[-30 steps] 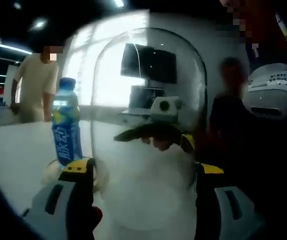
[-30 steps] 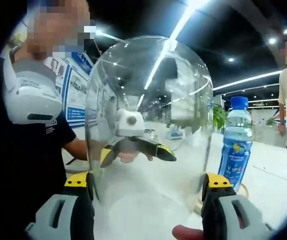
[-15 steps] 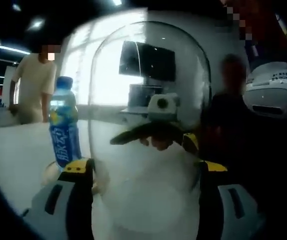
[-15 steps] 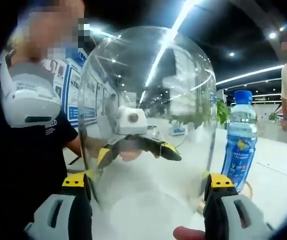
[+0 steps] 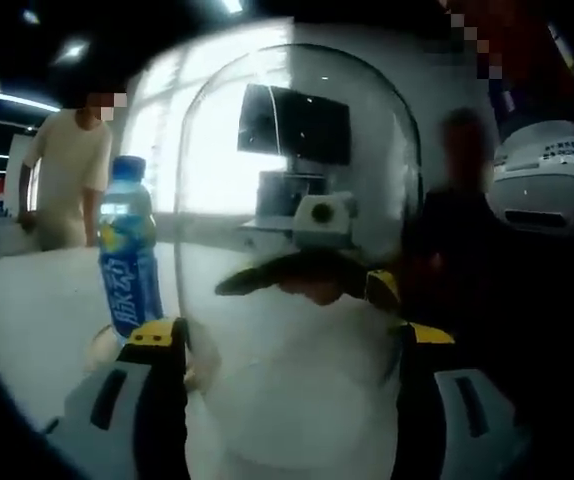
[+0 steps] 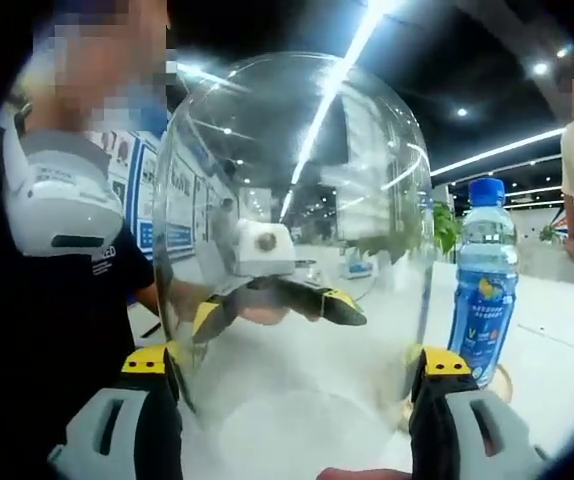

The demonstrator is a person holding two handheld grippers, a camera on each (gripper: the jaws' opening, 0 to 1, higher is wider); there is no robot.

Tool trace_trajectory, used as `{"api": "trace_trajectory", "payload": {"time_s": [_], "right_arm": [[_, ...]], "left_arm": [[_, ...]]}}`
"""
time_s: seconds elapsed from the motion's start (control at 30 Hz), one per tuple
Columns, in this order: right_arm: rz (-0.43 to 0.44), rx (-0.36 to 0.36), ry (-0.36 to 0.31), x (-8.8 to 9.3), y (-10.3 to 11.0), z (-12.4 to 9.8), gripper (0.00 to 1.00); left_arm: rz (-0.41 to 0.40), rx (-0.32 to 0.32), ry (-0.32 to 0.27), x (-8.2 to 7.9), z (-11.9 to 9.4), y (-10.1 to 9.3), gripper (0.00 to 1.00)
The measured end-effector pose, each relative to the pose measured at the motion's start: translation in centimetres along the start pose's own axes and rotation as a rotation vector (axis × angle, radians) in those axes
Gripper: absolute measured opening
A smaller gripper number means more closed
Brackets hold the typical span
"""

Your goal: Open the cover put in the Mizone put the cover back on

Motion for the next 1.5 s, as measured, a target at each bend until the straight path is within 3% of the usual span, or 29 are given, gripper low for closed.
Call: {"api": "trace_trajectory", "payload": {"time_s": [0.37,0.57,1.17,1.5], "right_arm": [[0.001,-0.022,0.006,0.0,-0.1,0.2,0.90],[0.014,-0.022,-0.026,-0.4,-0.1,0.2,0.90],[-0.012,-0.030,-0.068,-4.0,0.3,0.4,0.90],[-0.038,-0.039,-0.095,-7.7,-0.1,0.9,0.90]], "left_arm": [[0.003,-0.002,-0.005,-0.1,0.0,0.0,0.72],[-0.018,-0.001,-0.026,-0.3,0.1,0.0,0.72],[0.012,-0.014,-0.028,-4.4,0.7,-0.7,0.76],[0.038,-0.043,-0.031,-8.8,1.1,-0.8,0.79]]}}
Point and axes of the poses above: the point that each gripper's makers call its tool centre point, and the gripper's own axes: z roughly forward along the fingers, y roughly to its left, x roughly out of its underside, the point moved 8 cm from there along -z, roughly backward along the fingers, and after that the axes turned 5 degrees about -y, right-handed, at the moved point
